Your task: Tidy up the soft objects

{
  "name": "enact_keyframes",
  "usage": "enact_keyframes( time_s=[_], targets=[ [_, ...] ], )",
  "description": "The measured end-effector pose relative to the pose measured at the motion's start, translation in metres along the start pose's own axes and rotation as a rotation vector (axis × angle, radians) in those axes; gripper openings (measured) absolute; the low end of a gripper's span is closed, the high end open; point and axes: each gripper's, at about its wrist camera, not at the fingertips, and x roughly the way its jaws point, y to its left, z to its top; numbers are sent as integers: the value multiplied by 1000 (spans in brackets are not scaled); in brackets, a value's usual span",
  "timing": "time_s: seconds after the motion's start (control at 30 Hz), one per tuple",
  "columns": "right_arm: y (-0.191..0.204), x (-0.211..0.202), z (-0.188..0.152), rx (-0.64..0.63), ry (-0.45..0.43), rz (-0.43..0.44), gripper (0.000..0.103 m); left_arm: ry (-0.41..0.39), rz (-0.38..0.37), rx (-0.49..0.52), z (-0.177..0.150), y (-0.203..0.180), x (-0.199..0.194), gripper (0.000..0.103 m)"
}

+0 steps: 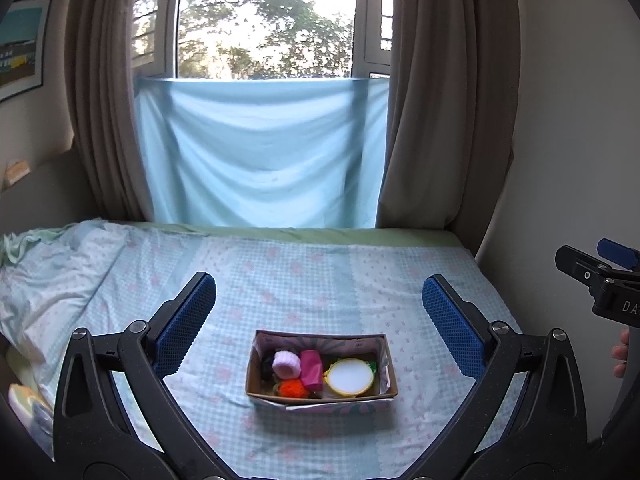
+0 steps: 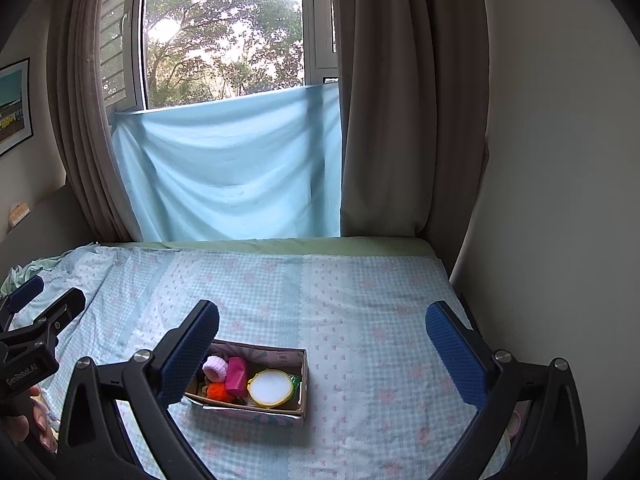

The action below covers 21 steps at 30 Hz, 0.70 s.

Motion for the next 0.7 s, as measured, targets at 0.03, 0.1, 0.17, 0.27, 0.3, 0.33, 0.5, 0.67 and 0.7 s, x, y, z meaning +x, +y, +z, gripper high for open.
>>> enact_keyframes(
  time_s=[0.03,0.1,0.17,0.27,0.3,0.33,0.5,0.67,0.7],
  targets=[
    [1,-1,0,0,-2,0,103,-1,0,-3,0,1,-1,103],
    [1,-2,-1,-1,-4,0,103,-3,-2,-9,-1,2,-3,103],
    [2,-2,-1,-3,-4,1,103,-4,6,-8,-2,2,-4,103],
    [3,-3,-3,-5,-4,4,103,-5,31,-1,-3,2,-7,103],
    [3,-4,-3,-6,-5,5,103,-8,41,2,-4,1,-8,103],
    [4,-4,-3,-7,-6,5,103,-11,51,5,-5,1,-9,103],
    [5,-5,-3,-8,-11,11,103,-32,62,28,-6,-2,-13,103],
    [7,-7,-3,-7,-13,14,103,-48,39,3,-8,0,-18,103],
    [8,-8,-4,-7,-12,13,103,-54,34,-2,-9,0,-19,103]
  ],
)
